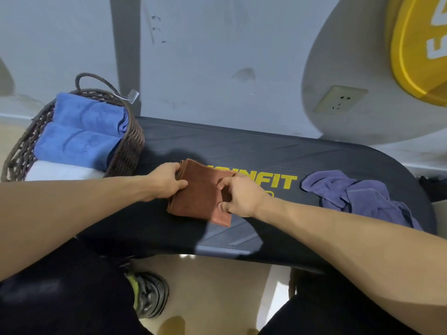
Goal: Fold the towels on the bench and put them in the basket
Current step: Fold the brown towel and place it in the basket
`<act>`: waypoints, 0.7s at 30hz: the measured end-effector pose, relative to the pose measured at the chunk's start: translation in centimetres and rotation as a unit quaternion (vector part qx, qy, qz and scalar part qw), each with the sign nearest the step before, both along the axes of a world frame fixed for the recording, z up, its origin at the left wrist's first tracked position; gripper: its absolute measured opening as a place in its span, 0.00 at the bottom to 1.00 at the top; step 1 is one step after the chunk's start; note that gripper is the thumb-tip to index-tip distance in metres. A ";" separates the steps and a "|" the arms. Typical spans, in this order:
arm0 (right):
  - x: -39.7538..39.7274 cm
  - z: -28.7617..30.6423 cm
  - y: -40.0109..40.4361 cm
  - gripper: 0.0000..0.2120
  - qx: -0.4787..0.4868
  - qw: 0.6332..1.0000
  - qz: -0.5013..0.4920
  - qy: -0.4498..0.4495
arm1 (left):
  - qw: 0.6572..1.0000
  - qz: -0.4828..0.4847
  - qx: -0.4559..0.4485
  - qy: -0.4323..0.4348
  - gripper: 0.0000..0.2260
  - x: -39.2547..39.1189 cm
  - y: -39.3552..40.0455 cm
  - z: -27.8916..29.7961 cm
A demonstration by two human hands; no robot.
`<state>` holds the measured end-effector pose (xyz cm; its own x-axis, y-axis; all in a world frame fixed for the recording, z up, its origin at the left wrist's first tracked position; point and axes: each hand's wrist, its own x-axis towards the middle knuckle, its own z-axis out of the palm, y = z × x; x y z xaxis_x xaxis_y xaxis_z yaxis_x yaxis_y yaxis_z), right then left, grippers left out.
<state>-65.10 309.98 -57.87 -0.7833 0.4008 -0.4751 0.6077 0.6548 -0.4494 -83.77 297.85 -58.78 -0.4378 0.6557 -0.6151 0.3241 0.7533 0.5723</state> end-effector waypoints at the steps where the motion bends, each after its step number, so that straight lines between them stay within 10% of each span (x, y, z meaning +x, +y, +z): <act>1: 0.1 -0.2 -0.2 0.24 0.011 1.000 -0.001 0.000 | 1.000 -0.008 0.012 0.005 0.08 -0.1 0.0 0.0; 7: 0.2 -0.3 -0.4 0.27 0.070 0.997 0.001 -0.017 | 0.989 -0.070 -0.014 0.130 0.11 -0.6 0.4 0.2; 21: 1.6 1.5 0.4 0.19 -0.006 0.999 0.009 -0.053 | 0.993 -0.025 -0.094 0.072 0.17 2.0 1.1 0.2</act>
<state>-63.50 310.39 -56.35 -0.7355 0.3807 -0.5605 0.6402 0.6613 -0.3909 -81.73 298.97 -58.55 -0.4999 0.5586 -0.6619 0.4324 0.8231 0.3680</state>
